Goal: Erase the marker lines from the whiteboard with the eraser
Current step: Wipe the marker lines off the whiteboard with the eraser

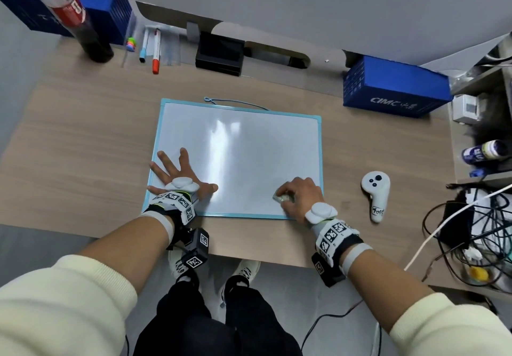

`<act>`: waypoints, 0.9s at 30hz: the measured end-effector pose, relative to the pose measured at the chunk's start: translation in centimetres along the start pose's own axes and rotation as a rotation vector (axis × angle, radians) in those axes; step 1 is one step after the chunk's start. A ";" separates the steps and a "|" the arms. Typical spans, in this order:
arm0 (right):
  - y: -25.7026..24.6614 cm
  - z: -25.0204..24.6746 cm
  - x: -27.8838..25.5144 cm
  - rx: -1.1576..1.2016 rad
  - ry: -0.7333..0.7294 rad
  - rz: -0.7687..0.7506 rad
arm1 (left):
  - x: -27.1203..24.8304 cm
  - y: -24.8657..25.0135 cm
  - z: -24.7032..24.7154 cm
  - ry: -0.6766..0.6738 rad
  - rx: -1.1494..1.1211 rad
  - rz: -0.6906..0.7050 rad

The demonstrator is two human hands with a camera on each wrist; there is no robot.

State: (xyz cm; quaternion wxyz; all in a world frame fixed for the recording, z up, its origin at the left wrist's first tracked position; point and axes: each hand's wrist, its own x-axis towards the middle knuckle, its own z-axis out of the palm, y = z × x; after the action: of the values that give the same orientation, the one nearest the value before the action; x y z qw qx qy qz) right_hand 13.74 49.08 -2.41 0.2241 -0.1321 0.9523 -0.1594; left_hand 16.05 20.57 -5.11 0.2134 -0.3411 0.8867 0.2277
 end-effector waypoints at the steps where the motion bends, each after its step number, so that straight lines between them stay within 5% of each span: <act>1: -0.1 0.3 -0.3 -0.020 -0.046 -0.043 | 0.0 0.1 -0.1 -0.005 0.005 -0.009; 7: 0.9 -1.5 2.9 -0.006 0.130 0.063 | 0.2 0.2 0.1 0.005 0.027 -0.024; 15: 1.2 -0.2 0.5 -0.041 -0.035 -0.063 | 0.4 0.8 -0.1 -0.009 0.049 -0.050; 20: 1.1 -1.7 3.1 0.025 0.121 0.043 | 0.3 0.9 -0.1 0.000 0.030 -0.053; 27: 1.8 0.1 -1.3 0.000 -0.115 -0.105 | 0.5 1.0 -0.2 -0.019 0.045 -0.064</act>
State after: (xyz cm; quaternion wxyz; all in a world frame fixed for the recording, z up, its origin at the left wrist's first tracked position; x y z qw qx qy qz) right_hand 14.54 51.08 -2.61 0.2696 -0.1908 0.9297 -0.1629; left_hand 14.98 20.92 -4.98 0.2367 -0.3622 0.8782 0.2038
